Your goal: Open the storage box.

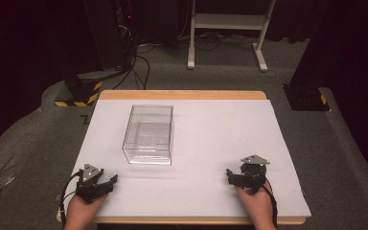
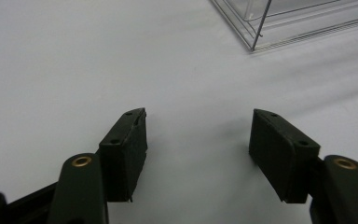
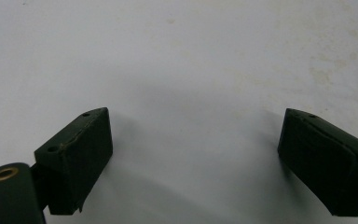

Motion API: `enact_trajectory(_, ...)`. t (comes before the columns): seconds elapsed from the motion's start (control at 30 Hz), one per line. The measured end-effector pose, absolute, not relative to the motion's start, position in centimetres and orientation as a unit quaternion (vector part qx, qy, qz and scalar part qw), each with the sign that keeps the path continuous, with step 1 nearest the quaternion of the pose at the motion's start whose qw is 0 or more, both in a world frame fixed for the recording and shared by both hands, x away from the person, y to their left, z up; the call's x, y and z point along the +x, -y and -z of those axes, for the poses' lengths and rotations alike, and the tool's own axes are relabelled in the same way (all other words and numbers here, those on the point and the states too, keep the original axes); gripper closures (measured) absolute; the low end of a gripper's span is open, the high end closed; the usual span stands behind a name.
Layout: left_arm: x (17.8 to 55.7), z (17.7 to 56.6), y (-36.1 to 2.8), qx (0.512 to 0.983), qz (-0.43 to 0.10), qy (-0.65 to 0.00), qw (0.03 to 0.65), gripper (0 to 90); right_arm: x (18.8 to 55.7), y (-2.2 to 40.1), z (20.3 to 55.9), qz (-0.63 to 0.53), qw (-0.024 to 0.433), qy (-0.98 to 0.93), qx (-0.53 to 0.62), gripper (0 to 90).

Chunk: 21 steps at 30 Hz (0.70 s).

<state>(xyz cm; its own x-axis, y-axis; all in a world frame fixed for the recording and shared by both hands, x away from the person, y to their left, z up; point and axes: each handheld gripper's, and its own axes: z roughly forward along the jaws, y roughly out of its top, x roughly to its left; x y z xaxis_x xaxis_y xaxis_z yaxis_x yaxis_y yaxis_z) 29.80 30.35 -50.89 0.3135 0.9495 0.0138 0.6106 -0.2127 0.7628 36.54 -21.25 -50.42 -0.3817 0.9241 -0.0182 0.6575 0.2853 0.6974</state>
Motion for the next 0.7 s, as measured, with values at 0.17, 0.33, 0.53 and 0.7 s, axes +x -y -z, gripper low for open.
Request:
enact_trajectory(0.17,29.82,50.89,-30.34,0.737,-0.251,-0.529,0.337,36.9,36.57,21.28,50.42,-0.309,0.214,-0.772,0.512,9.6)
enact_trajectory(0.33,29.85,50.87,-30.42,0.736,-0.246,-0.531,0.339,36.9,36.52,21.28,50.44,-0.310,0.216,-0.772,0.511,9.8)
enact_trajectory(0.53,29.82,50.88,-30.38,0.736,-0.248,-0.531,0.338,36.6,36.51,21.30,50.45,-0.311,0.215,-0.771,0.512,9.8)
enact_trajectory(0.7,29.85,50.85,-30.45,0.734,-0.247,-0.534,0.341,37.1,36.51,21.30,50.47,-0.311,0.216,-0.771,0.512,9.8)
